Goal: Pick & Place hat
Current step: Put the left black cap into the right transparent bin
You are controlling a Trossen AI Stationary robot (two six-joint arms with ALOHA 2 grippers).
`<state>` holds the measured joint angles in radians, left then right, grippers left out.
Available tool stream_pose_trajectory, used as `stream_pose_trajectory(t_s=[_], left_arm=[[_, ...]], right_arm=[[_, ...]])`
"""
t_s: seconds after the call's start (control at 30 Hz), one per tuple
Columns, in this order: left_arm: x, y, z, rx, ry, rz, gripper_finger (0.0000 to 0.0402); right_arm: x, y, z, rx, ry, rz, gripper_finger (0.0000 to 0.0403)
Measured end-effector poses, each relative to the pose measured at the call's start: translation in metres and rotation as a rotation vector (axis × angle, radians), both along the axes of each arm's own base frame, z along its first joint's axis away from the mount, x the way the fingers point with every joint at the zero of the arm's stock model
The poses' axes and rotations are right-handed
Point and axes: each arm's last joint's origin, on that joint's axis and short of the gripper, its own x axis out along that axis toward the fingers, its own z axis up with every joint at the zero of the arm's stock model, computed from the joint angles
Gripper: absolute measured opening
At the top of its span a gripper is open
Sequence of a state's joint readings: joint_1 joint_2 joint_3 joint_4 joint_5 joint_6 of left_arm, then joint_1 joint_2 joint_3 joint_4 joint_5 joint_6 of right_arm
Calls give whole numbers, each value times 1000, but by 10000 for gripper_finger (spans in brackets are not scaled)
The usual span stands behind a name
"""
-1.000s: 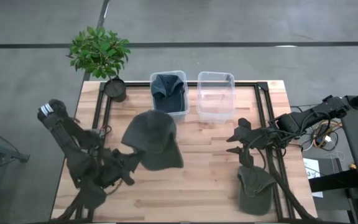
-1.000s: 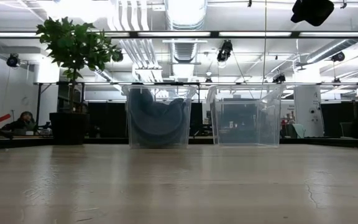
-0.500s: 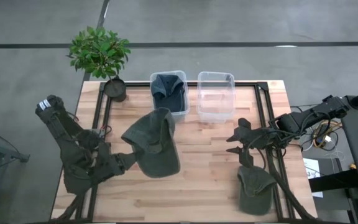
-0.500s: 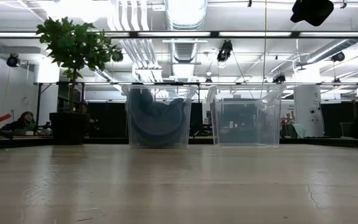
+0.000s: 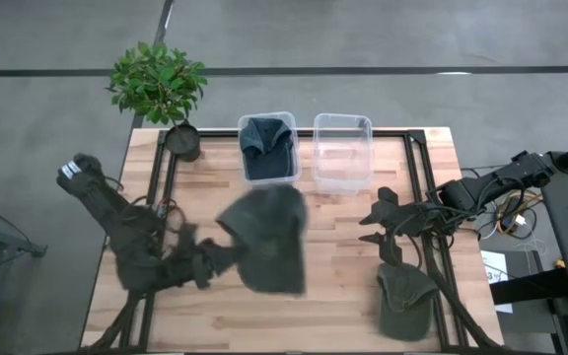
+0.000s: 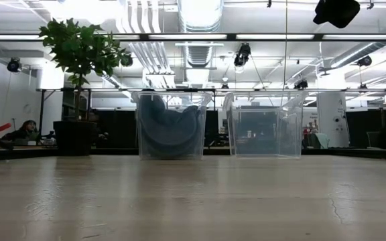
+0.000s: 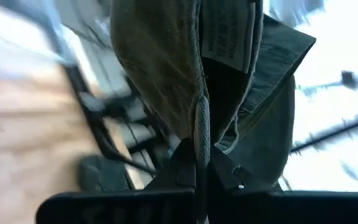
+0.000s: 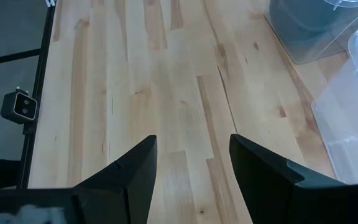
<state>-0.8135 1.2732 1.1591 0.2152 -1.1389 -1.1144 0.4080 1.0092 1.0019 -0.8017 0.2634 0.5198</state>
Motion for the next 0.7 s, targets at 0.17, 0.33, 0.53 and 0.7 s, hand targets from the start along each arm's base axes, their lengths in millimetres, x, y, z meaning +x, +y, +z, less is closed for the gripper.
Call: stream_pose_trajectory(t_s=[0.17, 0.33, 0.53, 0.7], left_arm=[[24, 3, 18, 225, -224, -245, 3], [31, 3, 28, 509, -436, -327, 3], [36, 0, 23, 657, -400, -296, 6], [39, 0, 22, 614, -380, -254, 7]], right_arm=[[0, 0, 0, 0, 0, 0, 196], [0, 0, 0, 0, 0, 0, 196], [0, 0, 0, 0, 1, 0, 196], [0, 0, 0, -2, 1, 2, 196]])
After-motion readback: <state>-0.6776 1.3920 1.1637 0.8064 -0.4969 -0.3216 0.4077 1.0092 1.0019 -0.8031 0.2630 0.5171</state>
